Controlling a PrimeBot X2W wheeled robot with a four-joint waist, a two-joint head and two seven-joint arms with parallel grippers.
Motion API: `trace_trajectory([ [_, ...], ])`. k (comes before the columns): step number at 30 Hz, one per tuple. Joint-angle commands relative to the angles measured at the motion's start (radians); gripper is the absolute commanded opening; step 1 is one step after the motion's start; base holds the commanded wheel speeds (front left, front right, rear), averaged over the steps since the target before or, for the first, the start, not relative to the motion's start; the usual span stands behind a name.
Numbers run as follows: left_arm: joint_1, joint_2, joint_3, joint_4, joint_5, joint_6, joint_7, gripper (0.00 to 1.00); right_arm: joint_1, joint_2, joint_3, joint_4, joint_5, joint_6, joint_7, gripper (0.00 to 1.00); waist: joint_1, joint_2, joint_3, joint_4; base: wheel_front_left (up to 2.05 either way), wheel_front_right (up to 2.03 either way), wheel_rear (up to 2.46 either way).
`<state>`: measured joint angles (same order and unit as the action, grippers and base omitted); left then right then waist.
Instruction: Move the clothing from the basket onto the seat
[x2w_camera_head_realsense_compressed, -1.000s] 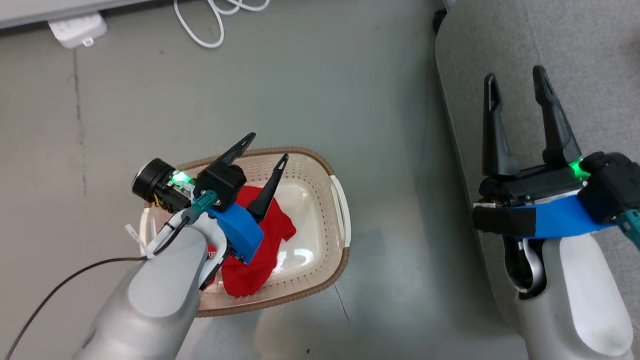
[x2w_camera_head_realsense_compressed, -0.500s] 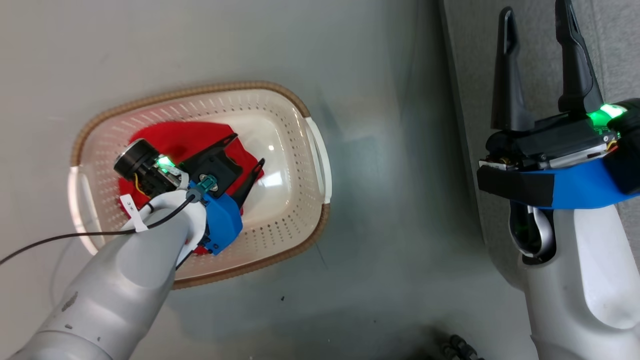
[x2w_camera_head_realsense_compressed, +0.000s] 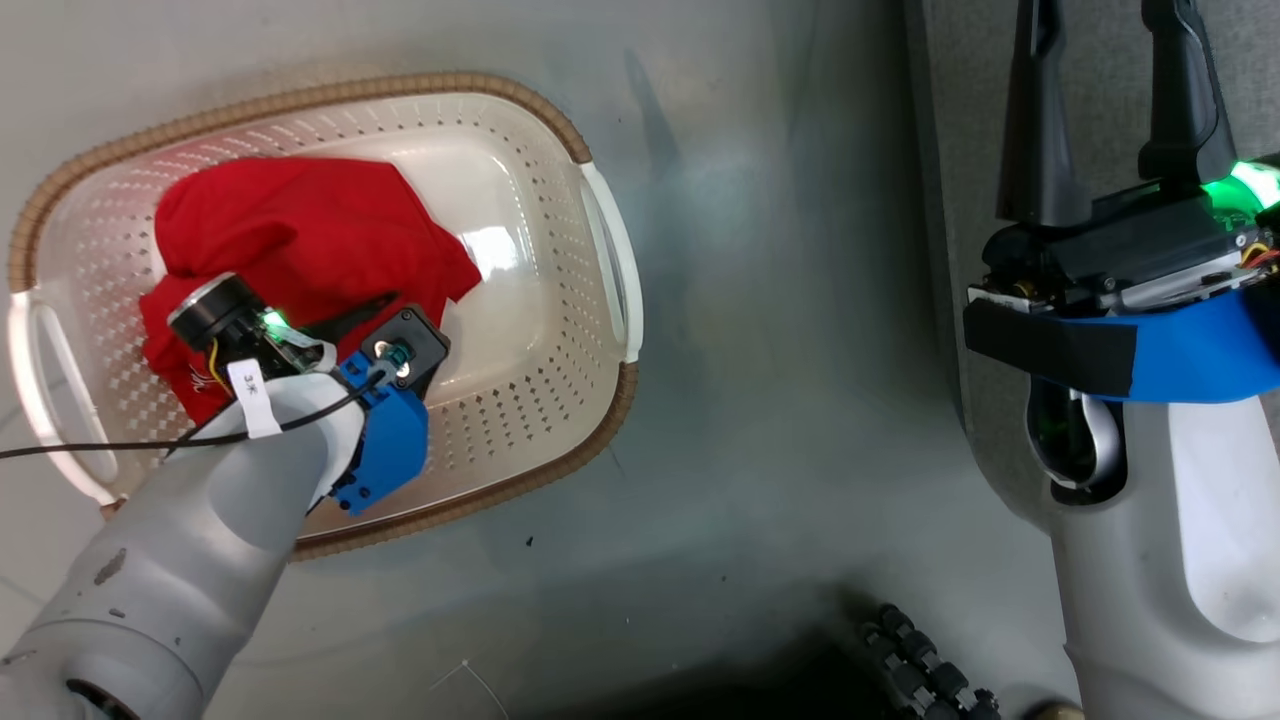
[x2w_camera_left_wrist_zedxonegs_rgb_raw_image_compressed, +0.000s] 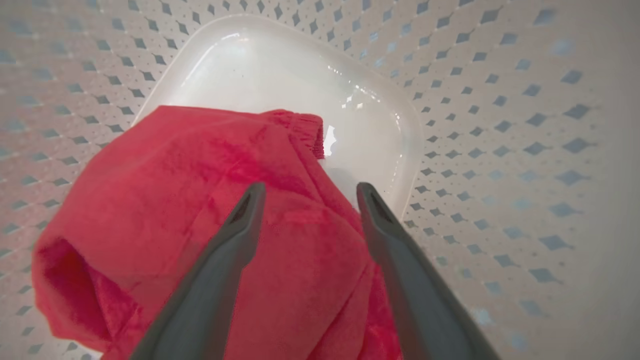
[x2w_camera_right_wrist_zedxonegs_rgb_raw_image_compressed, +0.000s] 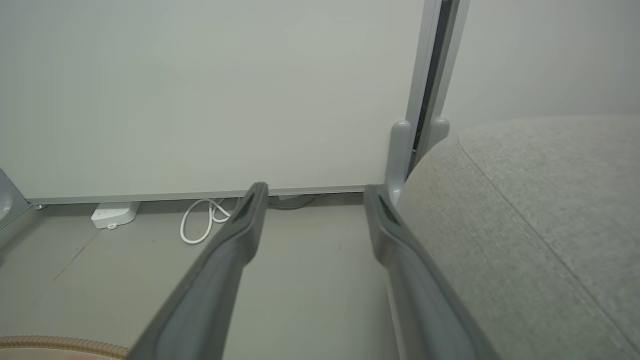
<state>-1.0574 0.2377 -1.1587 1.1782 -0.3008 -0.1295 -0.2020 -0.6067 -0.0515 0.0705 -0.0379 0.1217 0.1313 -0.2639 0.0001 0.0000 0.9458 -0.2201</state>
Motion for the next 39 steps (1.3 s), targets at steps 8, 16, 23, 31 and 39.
trace_trajectory([
  [8, -0.051, 0.022, -0.071, 0.059, -0.050, -0.001, 0.082, 1.00, -0.021, 0.002, -0.003, -0.036, -0.004, -0.001, -0.001, 1.00, -0.0001, 0.0000, 0.081, -0.017, 0.00, 0.00, 0.00],
  [16, -0.086, 0.018, -0.095, 0.089, -0.045, -0.001, 0.143, 1.00, -0.011, 0.002, -0.015, -0.059, -0.016, -0.001, -0.001, 1.00, -0.0001, 0.0000, 0.124, -0.010, 0.00, 0.00, 0.00],
  [23, -0.101, 0.018, -0.096, 0.106, -0.039, 0.022, 0.164, 1.00, -0.010, 0.002, -0.021, -0.072, -0.024, -0.001, -0.001, 1.00, -0.0001, 0.0000, 0.141, -0.005, 0.00, 0.00, 0.00],
  [31, -0.096, 0.015, -0.104, 0.111, -0.029, 0.017, 0.171, 0.00, -0.017, 0.002, -0.020, -0.070, -0.018, -0.001, -0.001, 1.00, -0.0001, 0.0000, 0.139, -0.006, 0.00, 0.00, 0.00],
  [39, -0.085, 0.005, -0.106, 0.111, -0.038, 0.012, 0.143, 0.00, -0.017, 0.002, -0.026, -0.058, -0.011, -0.001, -0.001, 1.00, -0.0001, 0.0000, 0.114, -0.002, 0.00, 0.00, 0.00],
])
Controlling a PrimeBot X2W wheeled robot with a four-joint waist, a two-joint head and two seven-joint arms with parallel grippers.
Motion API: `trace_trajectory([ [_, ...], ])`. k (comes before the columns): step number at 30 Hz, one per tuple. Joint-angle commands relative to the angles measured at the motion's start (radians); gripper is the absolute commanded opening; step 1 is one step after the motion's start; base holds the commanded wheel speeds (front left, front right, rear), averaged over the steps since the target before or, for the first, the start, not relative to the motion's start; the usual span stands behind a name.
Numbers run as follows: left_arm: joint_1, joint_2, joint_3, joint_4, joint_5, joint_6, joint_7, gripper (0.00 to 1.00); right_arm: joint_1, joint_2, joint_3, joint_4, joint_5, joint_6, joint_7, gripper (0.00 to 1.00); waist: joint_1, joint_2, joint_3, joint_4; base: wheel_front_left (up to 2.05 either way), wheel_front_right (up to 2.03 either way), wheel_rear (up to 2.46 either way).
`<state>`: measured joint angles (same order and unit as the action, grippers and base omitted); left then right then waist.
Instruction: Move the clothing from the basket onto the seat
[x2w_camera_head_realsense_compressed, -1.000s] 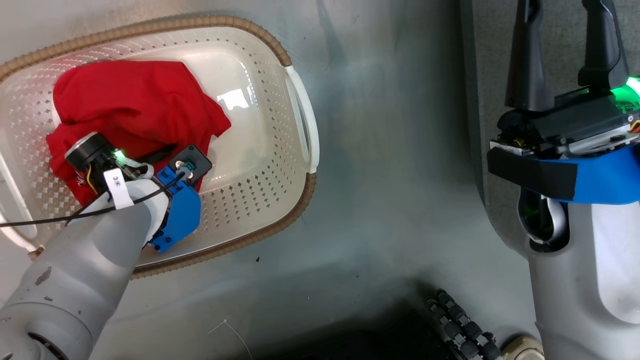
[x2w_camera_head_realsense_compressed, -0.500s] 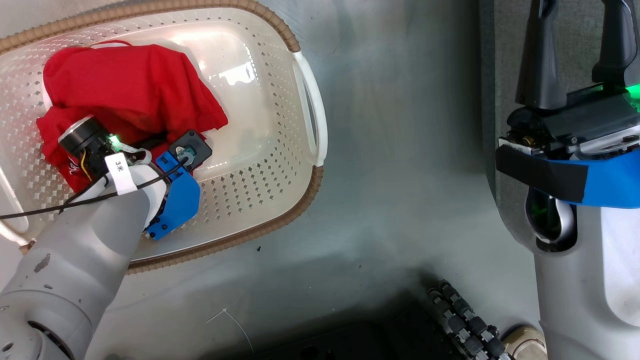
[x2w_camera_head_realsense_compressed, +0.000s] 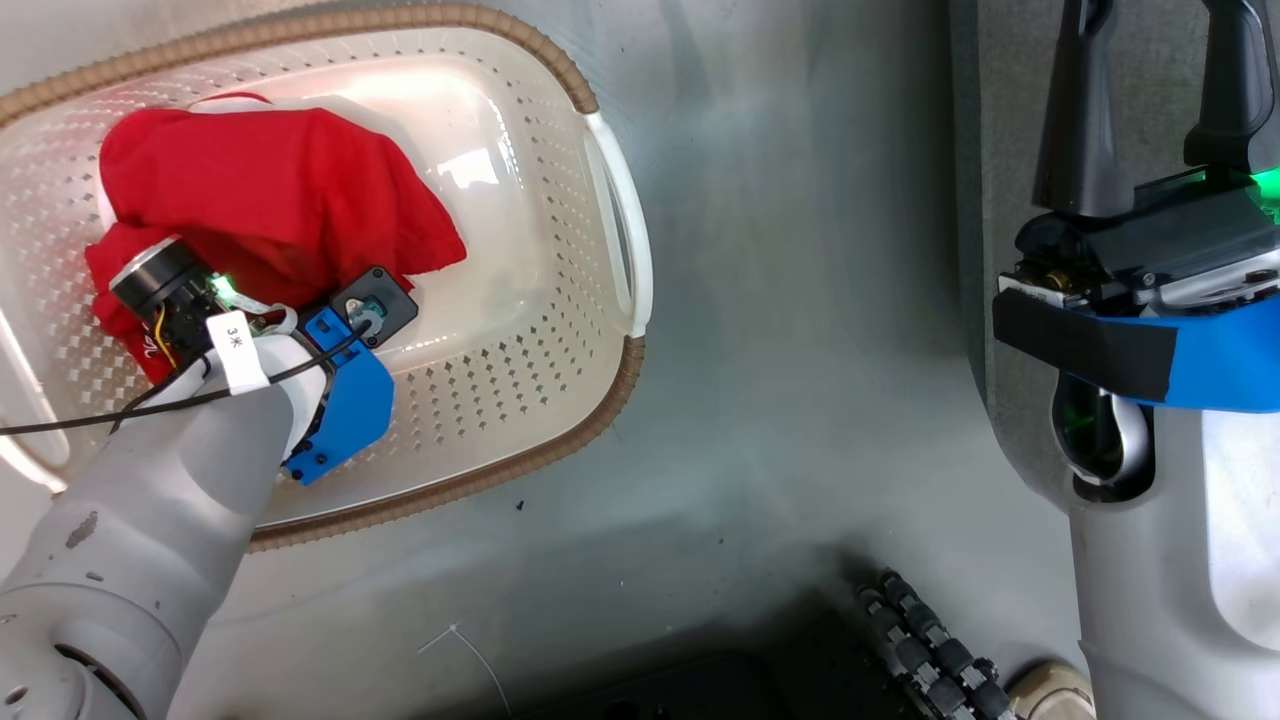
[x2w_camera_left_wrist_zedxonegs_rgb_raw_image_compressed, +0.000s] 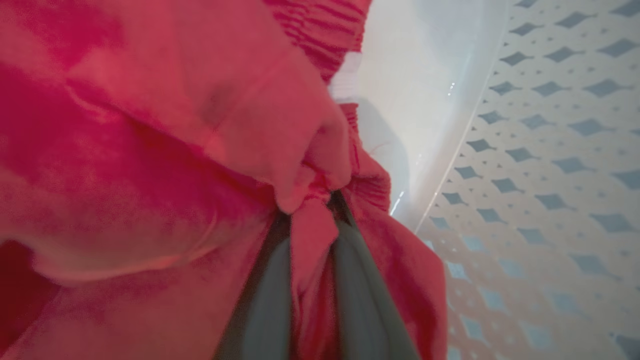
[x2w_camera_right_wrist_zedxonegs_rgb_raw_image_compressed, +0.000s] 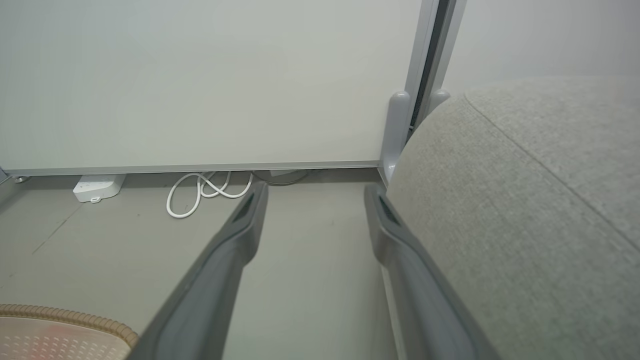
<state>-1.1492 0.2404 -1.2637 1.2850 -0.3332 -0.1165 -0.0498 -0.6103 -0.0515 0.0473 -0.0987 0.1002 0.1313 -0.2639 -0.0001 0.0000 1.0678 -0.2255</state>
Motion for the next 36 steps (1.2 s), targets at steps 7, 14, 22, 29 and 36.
trace_trajectory([
  [7, 0.019, -0.019, -0.004, 0.004, -0.009, -0.007, -0.036, 0.00, -0.010, 0.002, -0.011, 0.013, 0.003, -0.001, -0.001, 1.00, 0.0001, 0.0000, -0.045, 0.019, 0.00, 0.00, 0.00],
  [14, 0.028, -0.060, -0.006, 0.004, -0.021, -0.009, -0.067, 0.00, -0.002, 0.002, -0.014, 0.030, -0.001, -0.001, -0.001, 1.00, 0.0001, 0.0000, -0.098, 0.038, 0.00, 0.00, 0.00],
  [22, 0.048, -0.120, 0.003, 0.002, -0.053, -0.013, -0.129, 0.00, 0.026, 0.002, -0.029, 0.052, -0.019, -0.001, -0.001, 1.00, 0.0001, 0.0000, -0.179, 0.072, 0.00, 0.00, 0.00],
  [29, 0.073, -0.155, 0.008, -0.018, -0.080, -0.014, -0.183, 0.00, 0.052, 0.002, -0.043, 0.076, -0.032, -0.001, -0.001, 1.00, 0.0001, 0.0000, -0.264, 0.104, 0.00, 0.00, 0.00],
  [36, 0.111, -0.173, 0.021, -0.054, -0.108, -0.014, -0.211, 0.00, 0.086, -0.001, -0.055, 0.102, -0.044, -0.001, -0.001, 1.00, 0.0001, 0.0000, -0.358, 0.136, 0.00, 0.00, 0.00],
])
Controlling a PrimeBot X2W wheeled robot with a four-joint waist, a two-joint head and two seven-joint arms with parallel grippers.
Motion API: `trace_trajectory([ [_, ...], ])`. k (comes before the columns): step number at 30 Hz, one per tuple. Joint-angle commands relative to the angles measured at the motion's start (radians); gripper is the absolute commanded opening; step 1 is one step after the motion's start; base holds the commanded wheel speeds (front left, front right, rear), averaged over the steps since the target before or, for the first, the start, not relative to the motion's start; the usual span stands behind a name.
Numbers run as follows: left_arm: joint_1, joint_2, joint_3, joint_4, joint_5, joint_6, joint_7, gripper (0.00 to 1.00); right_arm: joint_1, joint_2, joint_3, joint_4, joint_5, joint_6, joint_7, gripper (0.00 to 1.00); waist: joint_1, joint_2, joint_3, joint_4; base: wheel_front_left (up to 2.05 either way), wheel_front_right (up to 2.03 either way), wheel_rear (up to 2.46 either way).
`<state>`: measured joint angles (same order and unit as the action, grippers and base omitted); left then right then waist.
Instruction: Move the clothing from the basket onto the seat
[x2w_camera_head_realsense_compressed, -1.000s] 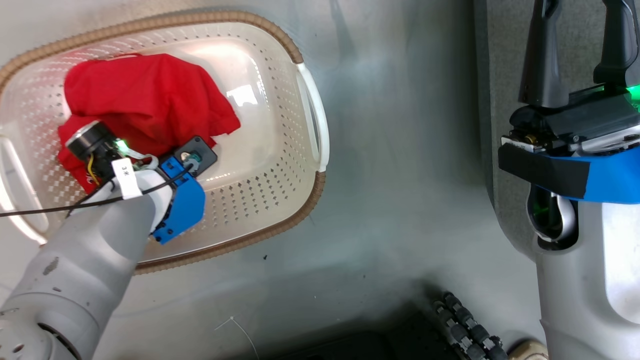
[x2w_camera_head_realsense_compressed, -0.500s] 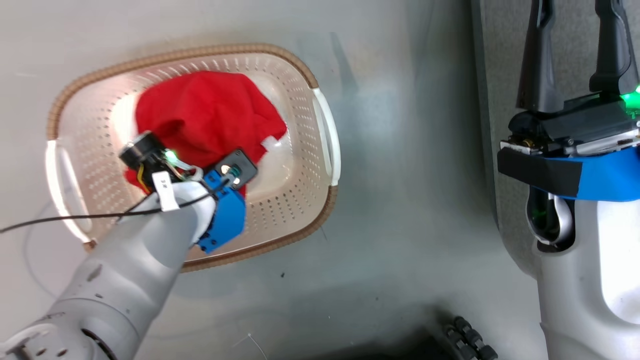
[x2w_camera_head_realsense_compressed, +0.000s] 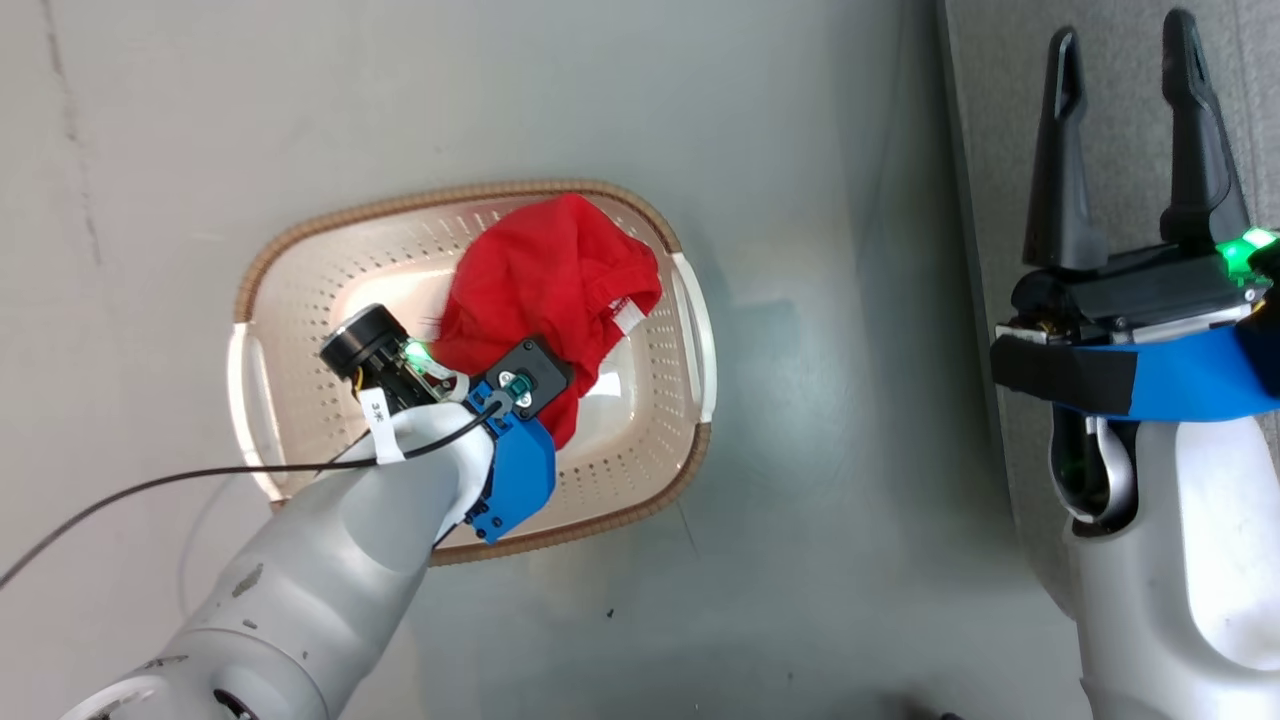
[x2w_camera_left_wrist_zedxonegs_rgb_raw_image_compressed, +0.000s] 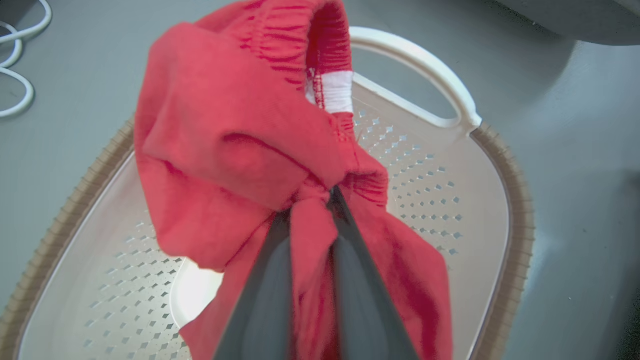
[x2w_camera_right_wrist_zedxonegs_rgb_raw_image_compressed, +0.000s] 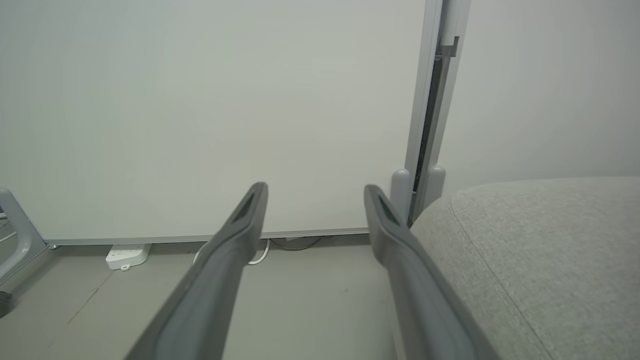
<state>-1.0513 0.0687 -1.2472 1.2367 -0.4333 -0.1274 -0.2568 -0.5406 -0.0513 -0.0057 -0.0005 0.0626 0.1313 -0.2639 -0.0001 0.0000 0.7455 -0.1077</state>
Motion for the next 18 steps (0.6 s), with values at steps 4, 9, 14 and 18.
trace_trajectory([
  [4, 0.036, -0.006, 0.024, -0.049, -0.022, 0.006, -0.010, 0.00, 0.040, -0.008, -0.009, 0.018, -0.009, -0.001, -0.001, 1.00, 0.0001, 0.0000, -0.092, 0.036, 0.00, 0.00, 0.00],
  [9, 0.088, 0.008, 0.062, -0.151, -0.022, 0.029, -0.009, 0.00, 0.079, -0.015, -0.015, 0.037, -0.010, -0.001, -0.001, 1.00, 0.0001, 0.0000, -0.167, 0.057, 0.00, 0.00, 0.00],
  [14, 0.155, 0.029, 0.107, -0.255, -0.014, 0.047, -0.009, 0.00, 0.126, -0.020, -0.019, 0.056, -0.008, -0.001, -0.001, 1.00, 0.0001, 0.0000, -0.248, 0.072, 0.00, 0.00, 0.00],
  [18, 0.209, 0.047, 0.148, -0.330, -0.001, 0.058, -0.009, 0.00, 0.167, -0.023, -0.021, 0.071, -0.006, -0.001, -0.001, 1.00, 0.0001, 0.0000, -0.307, 0.083, 0.00, 0.00, 0.00],
])
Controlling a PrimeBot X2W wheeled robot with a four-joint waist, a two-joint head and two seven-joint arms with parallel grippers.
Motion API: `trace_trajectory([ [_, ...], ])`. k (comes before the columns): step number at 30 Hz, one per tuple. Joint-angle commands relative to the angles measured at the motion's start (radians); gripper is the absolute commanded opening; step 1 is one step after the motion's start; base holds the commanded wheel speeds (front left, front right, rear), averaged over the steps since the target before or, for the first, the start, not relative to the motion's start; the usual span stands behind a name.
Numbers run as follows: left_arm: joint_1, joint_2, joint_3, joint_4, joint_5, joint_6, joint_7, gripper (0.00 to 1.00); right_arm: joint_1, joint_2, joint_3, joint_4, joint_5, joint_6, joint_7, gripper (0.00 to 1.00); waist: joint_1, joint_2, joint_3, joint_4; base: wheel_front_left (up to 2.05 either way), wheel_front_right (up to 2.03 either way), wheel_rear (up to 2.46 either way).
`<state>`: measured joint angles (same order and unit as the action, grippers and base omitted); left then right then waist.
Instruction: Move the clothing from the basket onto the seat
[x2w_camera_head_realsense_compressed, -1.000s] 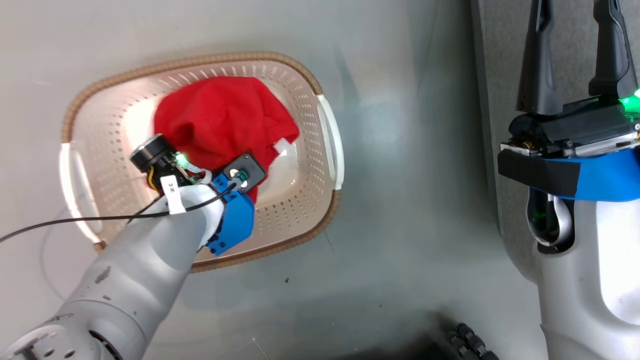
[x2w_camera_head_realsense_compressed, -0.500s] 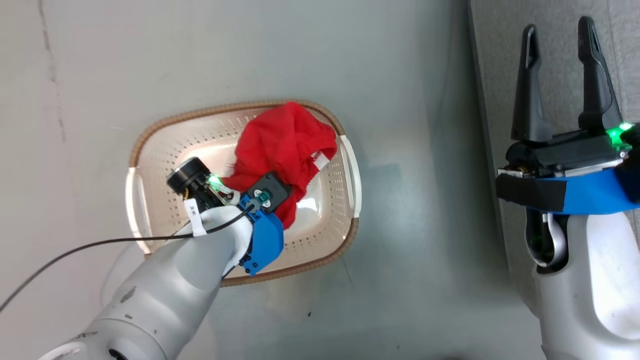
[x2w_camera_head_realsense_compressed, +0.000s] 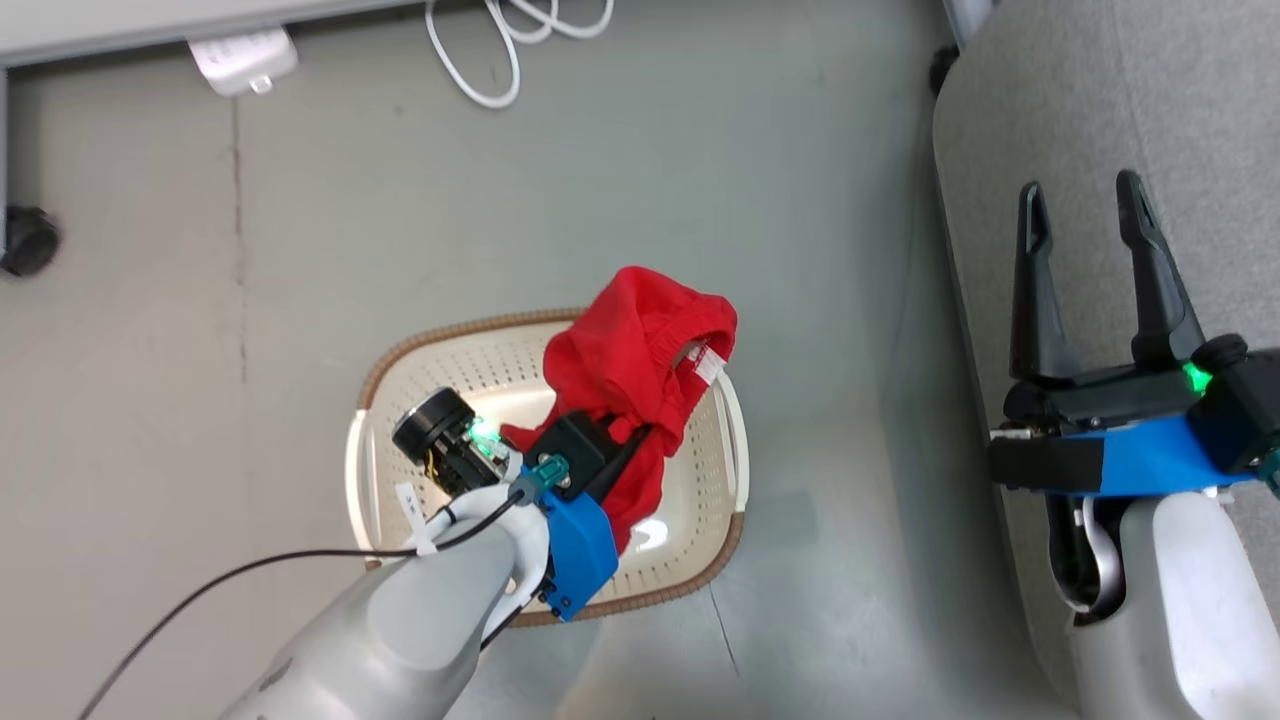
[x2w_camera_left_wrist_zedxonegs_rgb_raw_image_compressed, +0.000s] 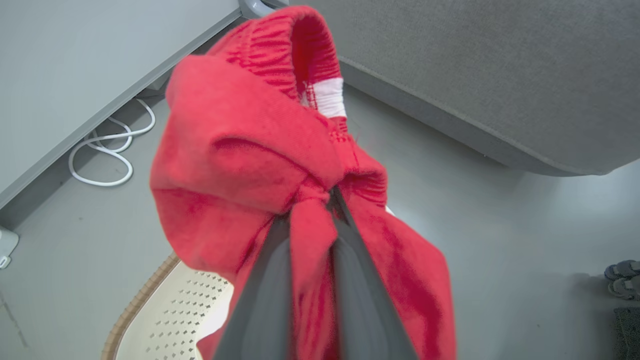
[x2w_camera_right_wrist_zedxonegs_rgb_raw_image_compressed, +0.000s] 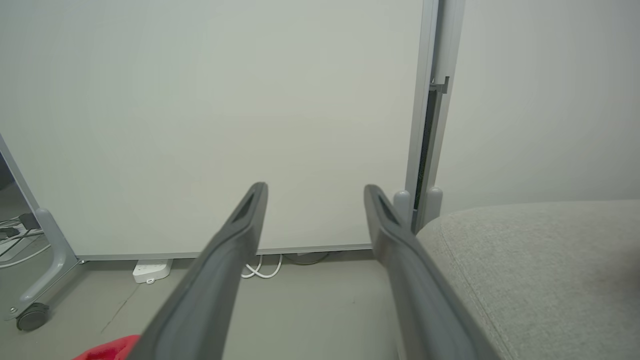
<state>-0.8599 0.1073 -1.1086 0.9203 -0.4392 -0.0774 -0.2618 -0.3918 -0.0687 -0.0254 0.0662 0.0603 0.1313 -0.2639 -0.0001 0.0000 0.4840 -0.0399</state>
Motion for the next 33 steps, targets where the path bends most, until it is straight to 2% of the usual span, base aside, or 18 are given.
trace_trajectory([
  [1, 0.030, 0.012, 0.019, -0.032, 0.010, 0.008, -0.005, 0.00, 0.028, -0.007, -0.002, 0.007, -0.003, -0.001, -0.001, 1.00, 0.0001, 0.0000, -0.060, 0.018, 0.00, 0.00, 0.00],
  [18, 0.184, 0.056, 0.184, -0.284, 0.069, 0.018, -0.005, 0.00, 0.164, -0.005, -0.001, 0.055, 0.011, -0.001, -0.001, 1.00, 0.0001, 0.0000, -0.277, 0.051, 0.00, 0.00, 0.00],
  [33, 0.165, 0.043, 0.256, -0.445, 0.105, 0.014, -0.005, 0.00, 0.242, 0.008, 0.011, 0.078, 0.019, -0.001, -0.001, 1.00, 0.0001, 0.0000, -0.379, 0.060, 0.00, 0.00, 0.00],
])
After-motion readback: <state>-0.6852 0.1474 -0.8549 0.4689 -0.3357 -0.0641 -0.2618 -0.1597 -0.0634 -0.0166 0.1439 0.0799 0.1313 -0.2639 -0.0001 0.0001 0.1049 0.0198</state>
